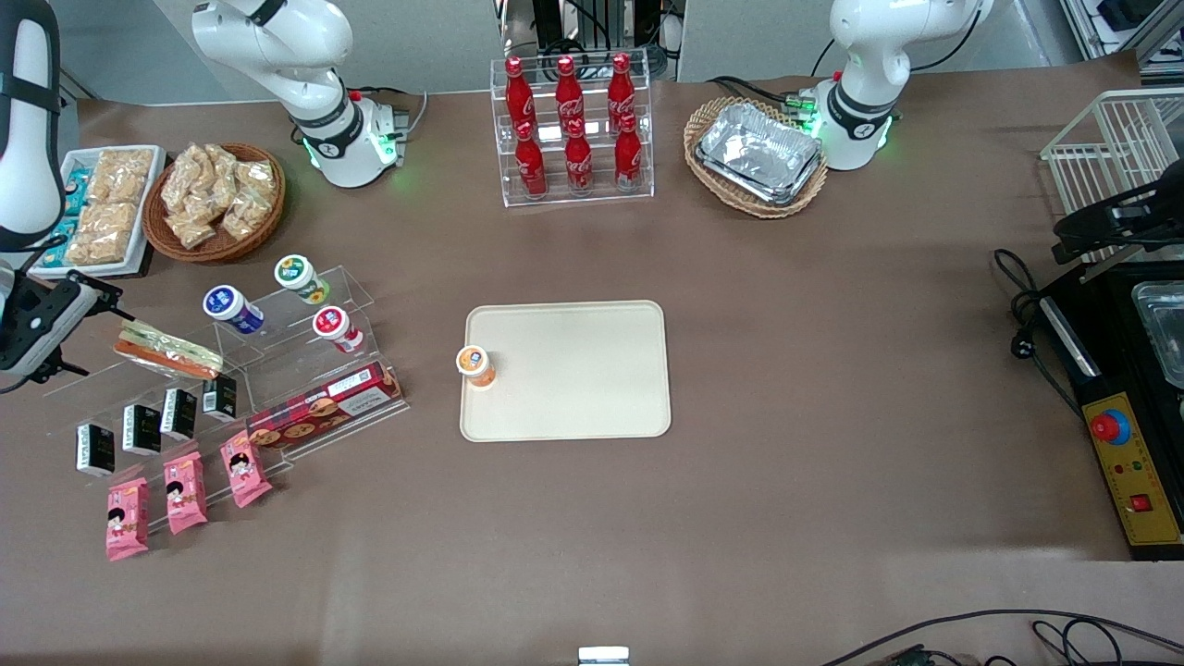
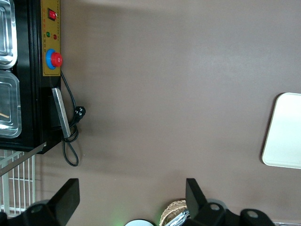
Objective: Place sandwich on tray
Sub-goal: 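Lower the open right gripper over the wrapped sandwich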
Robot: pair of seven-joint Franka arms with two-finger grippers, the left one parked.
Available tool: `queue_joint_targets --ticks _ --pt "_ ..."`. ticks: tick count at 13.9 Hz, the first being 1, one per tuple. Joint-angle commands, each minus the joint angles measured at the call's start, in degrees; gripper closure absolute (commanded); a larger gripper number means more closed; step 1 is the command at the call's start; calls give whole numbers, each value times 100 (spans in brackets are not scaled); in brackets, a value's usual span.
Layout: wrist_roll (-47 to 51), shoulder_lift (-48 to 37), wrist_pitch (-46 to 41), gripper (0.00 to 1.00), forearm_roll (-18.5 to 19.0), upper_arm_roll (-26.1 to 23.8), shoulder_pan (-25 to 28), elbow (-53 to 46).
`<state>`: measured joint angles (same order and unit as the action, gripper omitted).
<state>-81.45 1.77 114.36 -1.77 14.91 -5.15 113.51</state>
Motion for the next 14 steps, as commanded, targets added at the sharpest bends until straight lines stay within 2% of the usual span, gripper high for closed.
queue_joint_targets --ticks 1,14 --pt "-187 -203 279 0 37 12 -48 496" --pt "-223 -274 1474 0 37 135 -57 1445"
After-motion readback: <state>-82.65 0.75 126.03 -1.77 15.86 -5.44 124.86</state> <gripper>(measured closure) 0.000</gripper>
